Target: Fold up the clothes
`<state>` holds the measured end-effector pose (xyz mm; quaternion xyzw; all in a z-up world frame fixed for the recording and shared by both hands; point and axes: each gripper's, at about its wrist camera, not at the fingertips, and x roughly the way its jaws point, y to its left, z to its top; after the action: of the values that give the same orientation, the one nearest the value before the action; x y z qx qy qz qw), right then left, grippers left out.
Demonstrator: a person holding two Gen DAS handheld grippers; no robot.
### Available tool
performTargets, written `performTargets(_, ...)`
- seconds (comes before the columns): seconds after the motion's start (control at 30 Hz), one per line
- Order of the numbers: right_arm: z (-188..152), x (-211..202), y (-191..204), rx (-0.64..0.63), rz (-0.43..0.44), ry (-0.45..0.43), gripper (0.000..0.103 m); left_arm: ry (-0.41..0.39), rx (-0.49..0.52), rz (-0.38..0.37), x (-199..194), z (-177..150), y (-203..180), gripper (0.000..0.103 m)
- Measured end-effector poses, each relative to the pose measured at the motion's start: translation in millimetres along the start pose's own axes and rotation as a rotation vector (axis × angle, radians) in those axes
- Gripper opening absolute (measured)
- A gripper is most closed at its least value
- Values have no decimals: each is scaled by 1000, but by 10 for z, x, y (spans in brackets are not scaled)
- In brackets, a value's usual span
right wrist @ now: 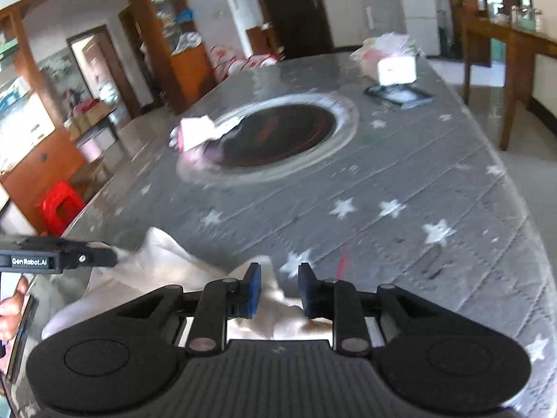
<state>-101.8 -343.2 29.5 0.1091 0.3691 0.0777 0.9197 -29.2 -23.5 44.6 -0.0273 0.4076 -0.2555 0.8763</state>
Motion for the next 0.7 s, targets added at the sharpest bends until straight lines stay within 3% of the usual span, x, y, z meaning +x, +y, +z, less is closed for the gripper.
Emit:
performTargets(0.13,-5,-165,104,-57,7,-31,23,-62,-18,50,-180,6,9,41)
performTargets(0.23,-57,-214,230,-107,38,-22,23,-96,10,13,-322,-59,-117,41)
performTargets(0.4,-94,-42,291,-119,47,29,23,-33,107,-78,-295,-287,-424,41)
performTargets(0.57,-112,86,260,-83,50,59,23,21,203,-61,-224,-534,-586,40)
performTargets(0.7,-19,-19,210,-70,70,28,23,3,186,-58,-387,-587,-546,41)
